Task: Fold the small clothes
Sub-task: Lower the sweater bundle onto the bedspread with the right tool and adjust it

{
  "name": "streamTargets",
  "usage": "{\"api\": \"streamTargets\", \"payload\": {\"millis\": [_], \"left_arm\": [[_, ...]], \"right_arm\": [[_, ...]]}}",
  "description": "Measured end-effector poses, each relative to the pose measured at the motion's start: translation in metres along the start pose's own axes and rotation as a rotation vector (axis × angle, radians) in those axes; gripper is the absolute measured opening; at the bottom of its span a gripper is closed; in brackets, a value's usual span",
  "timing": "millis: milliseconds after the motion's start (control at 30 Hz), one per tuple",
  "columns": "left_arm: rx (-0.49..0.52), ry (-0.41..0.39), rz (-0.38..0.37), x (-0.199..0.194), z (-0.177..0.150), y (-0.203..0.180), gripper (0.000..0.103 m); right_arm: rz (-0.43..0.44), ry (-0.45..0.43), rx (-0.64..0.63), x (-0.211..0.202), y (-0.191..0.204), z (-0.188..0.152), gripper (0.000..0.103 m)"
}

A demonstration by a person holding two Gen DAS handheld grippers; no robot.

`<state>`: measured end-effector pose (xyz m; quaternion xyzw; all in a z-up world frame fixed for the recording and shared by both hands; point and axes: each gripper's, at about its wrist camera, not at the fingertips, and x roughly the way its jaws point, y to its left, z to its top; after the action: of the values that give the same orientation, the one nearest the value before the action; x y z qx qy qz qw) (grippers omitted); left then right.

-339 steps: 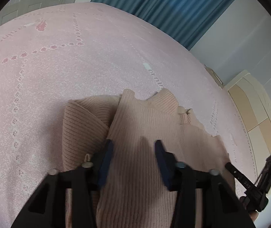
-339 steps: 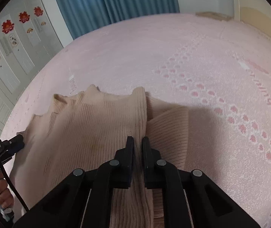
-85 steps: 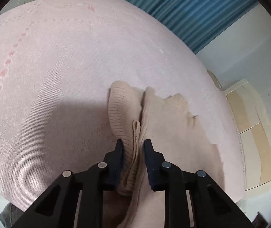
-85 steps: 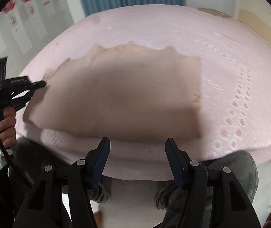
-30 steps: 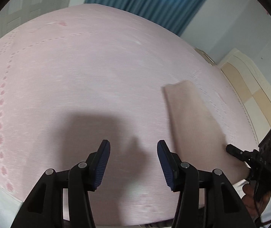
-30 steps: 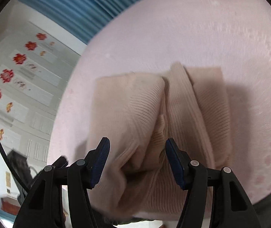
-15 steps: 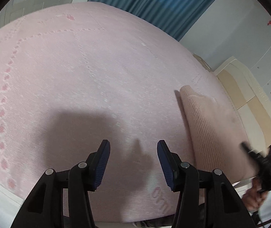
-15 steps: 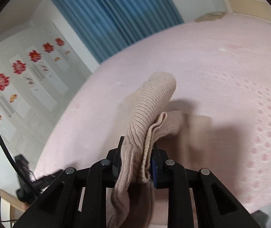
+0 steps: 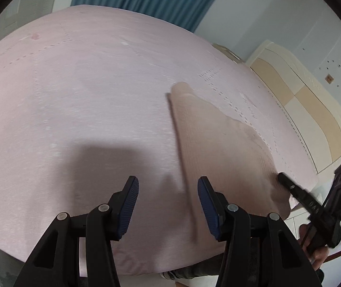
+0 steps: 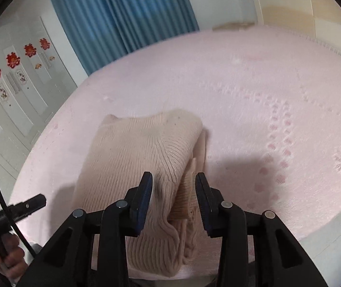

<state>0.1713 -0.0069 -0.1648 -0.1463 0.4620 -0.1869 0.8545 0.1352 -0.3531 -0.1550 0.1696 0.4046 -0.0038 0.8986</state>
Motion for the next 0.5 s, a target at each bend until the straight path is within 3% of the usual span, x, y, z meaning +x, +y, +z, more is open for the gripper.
{"api": "streamTargets", "payload": {"millis": [100,133,200,267,333,433,500], "left_arm": [[-0.004,0.025,-0.015,0.008,-0.002,-0.011,0.049],[-0.007,0.035,-0.022,0.009,-0.003,-0.014,0.049],[0.0,0.043,-0.019,0.009,-0.004,-0.021,0.049],[0.022,0.028,-0.01,0.005,-0.005,-0.025,0.049],[0.029,0.029,-0.001,0.004,-0.004,-0.028,0.049],[0.026,0.048,0.002,0.01,0.0,-0.031,0.049],[0.032,0.055,0.004,0.012,0.0,-0.034,0.049]], "right_arm": [[-0.008,0.061,0.034,0.017,-0.012,-0.004,0.029],[0.013,0.07,0.05,0.019,-0.012,-0.004,0.016],[0.061,0.027,0.043,0.01,-0.008,0.002,0.013],[0.158,-0.076,0.042,-0.014,-0.011,0.0,0.012],[0.195,-0.078,0.071,-0.016,-0.022,-0.006,0.012],[0.058,0.069,0.065,0.018,-0.034,-0.022,0.012],[0.03,0.053,0.042,0.018,-0.034,-0.029,0.013]]}}
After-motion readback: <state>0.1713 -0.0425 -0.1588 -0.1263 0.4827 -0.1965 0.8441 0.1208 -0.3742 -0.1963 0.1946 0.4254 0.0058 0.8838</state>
